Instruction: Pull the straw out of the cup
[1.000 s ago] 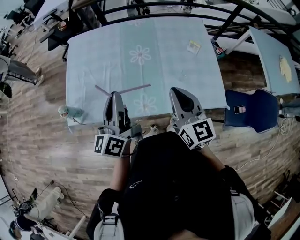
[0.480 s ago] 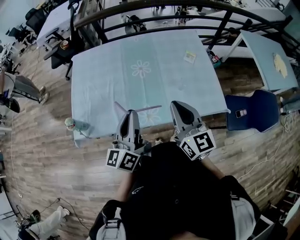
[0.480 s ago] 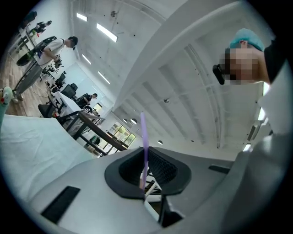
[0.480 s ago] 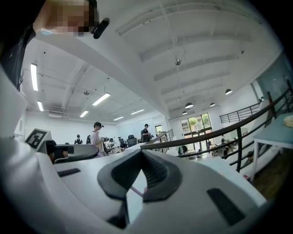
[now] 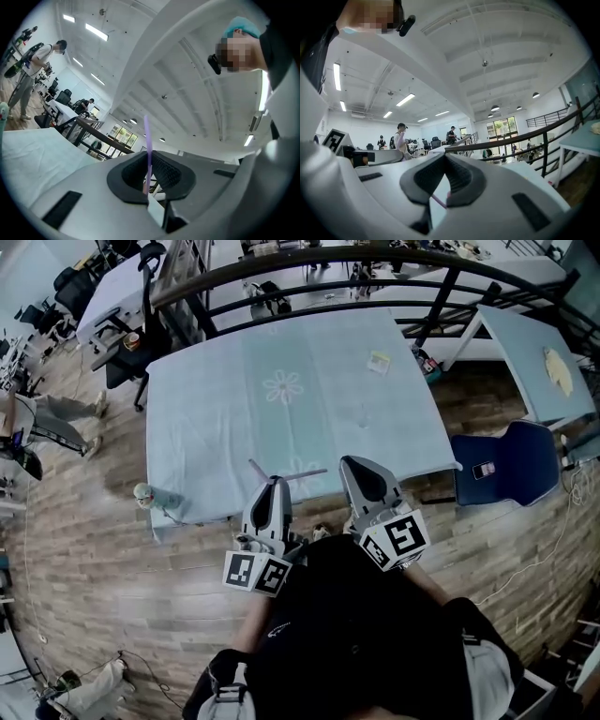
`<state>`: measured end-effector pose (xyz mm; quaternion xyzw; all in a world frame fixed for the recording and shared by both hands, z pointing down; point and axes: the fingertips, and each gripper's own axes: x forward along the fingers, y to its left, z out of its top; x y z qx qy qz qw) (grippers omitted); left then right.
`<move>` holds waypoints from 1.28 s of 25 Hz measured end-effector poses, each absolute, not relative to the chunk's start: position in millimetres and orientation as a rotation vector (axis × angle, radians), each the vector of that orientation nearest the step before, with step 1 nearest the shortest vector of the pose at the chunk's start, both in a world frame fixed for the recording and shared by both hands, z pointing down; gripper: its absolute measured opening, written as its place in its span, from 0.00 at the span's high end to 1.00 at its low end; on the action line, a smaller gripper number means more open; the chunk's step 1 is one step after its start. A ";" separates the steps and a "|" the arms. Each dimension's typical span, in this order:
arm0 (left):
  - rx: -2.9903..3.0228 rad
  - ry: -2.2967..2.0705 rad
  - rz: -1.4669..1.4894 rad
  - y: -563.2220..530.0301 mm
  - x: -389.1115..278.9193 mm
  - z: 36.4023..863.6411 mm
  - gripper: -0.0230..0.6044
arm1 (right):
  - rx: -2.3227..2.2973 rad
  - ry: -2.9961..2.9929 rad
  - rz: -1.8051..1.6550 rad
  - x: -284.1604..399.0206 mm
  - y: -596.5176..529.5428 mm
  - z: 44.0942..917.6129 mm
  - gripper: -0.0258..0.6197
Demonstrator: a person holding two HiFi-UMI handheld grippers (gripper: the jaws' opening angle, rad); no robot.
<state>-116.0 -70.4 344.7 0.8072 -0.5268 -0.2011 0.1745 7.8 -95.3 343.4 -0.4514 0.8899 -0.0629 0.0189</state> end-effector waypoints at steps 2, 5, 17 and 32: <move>2.291 -1.495 -0.570 -70.0 -115.1 344.7 0.91 | -1.397 2.770 -0.176 7.7 -93.4 342.3 0.95; 2.304 -1.487 -0.567 -70.2 -107.8 343.7 0.91 | -1.397 2.775 -0.163 12.2 -92.3 340.9 0.95; 2.314 -1.448 -0.557 -73.9 -93.1 344.3 0.91 | -1.403 2.774 -0.222 21.1 -93.9 344.3 0.95; 2.308 -1.453 -0.539 -76.4 -95.0 350.7 0.91 | -1.409 2.800 -0.219 18.3 -95.0 350.2 0.95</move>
